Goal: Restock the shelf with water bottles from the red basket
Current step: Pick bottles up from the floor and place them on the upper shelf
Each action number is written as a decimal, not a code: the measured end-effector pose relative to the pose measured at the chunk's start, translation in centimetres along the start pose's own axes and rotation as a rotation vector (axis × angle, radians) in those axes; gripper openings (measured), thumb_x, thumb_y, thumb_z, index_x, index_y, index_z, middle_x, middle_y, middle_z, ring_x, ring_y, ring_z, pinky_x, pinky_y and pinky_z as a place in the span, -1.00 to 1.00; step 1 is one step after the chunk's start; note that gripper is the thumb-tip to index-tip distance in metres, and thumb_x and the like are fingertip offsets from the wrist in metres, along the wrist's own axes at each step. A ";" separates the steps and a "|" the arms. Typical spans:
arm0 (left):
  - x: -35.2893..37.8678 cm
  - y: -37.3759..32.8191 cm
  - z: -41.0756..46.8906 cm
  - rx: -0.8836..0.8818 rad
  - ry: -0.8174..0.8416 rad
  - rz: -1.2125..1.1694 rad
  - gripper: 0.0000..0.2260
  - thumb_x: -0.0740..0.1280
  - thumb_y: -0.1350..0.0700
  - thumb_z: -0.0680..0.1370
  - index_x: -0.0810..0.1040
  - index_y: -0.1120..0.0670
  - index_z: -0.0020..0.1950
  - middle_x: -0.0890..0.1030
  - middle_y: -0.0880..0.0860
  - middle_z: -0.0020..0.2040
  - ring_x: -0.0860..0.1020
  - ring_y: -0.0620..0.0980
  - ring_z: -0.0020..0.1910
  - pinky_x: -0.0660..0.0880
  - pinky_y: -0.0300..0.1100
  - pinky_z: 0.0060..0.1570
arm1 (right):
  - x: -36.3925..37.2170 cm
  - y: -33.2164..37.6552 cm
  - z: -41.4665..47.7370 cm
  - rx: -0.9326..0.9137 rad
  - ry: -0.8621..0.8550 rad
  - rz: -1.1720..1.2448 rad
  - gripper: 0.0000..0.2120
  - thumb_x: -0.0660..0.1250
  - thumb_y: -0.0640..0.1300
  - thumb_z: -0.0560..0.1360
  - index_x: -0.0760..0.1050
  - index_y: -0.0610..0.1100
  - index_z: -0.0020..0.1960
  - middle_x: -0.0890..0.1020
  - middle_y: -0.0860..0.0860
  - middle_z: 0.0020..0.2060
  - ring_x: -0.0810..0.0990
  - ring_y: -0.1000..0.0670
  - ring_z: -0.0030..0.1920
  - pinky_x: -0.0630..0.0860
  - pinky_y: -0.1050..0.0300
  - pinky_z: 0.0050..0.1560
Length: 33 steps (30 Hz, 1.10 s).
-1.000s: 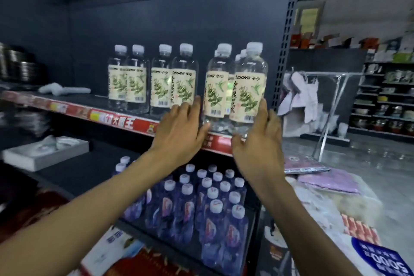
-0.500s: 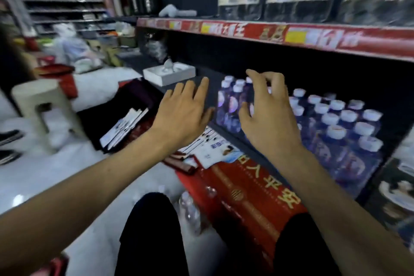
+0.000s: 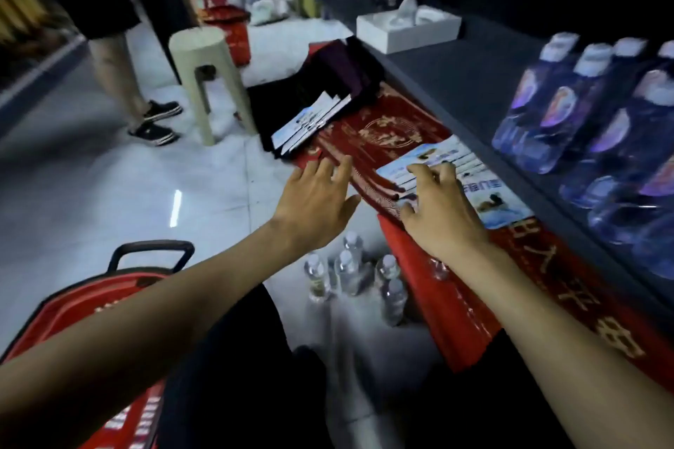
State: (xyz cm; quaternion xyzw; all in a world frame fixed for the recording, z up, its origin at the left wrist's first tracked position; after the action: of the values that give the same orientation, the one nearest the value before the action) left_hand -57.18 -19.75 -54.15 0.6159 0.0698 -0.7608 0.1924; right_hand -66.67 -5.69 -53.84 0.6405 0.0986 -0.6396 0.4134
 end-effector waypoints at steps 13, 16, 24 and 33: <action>22.9 6.5 3.4 -0.267 0.868 -0.302 -0.62 0.28 -0.05 0.58 0.47 0.16 0.29 0.53 0.15 0.23 0.52 0.17 0.21 0.45 -0.05 0.13 | 20.5 -3.9 8.6 0.070 0.455 -0.118 -0.49 0.25 0.01 0.51 0.29 -0.07 0.42 0.30 -0.21 0.37 0.44 -0.28 0.29 0.43 -0.13 0.26; 27.6 8.1 2.3 -0.326 1.126 -0.349 -0.56 0.36 0.04 0.57 0.45 0.21 0.38 0.52 0.13 0.31 0.51 0.14 0.27 0.50 -0.14 0.01 | 25.6 -5.7 9.7 0.155 0.580 -0.039 -0.52 0.26 -0.04 0.52 0.32 -0.15 0.40 0.39 -0.26 0.32 0.44 -0.27 0.29 0.43 -0.04 0.25; 38.7 11.9 -3.1 -0.601 1.143 -0.586 -0.17 0.51 0.18 0.43 0.10 0.02 0.56 0.45 0.20 0.37 0.48 0.17 0.29 0.47 0.08 0.27 | 37.6 -10.1 8.5 0.363 0.636 0.222 -0.62 0.37 -0.08 0.42 0.50 -0.22 0.18 0.65 -0.18 0.06 0.63 -0.18 0.08 0.48 0.12 -0.08; 44.3 10.4 -2.0 -0.661 0.804 -0.857 -0.25 0.53 0.33 0.29 0.34 0.04 0.42 0.57 0.07 0.16 0.52 0.18 0.18 0.49 0.09 0.19 | 44.4 -10.5 7.6 0.587 0.543 0.500 -0.21 0.58 -0.29 0.23 0.31 -0.21 0.37 0.50 -0.06 0.21 0.51 -0.07 0.15 0.45 0.33 -0.02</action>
State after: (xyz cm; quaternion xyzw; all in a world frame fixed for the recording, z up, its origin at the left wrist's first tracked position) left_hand -58.85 -37.80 -95.95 0.6777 0.6034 -0.4202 0.0107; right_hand -71.97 -21.84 -96.86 0.8786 -0.1393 -0.3305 0.3154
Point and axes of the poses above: each hand's wrist, its own z-axis towards the middle knuckle, its own x-axis out of the palm, y = z × x, the point moved 6 cm from there along z, towards the middle knuckle
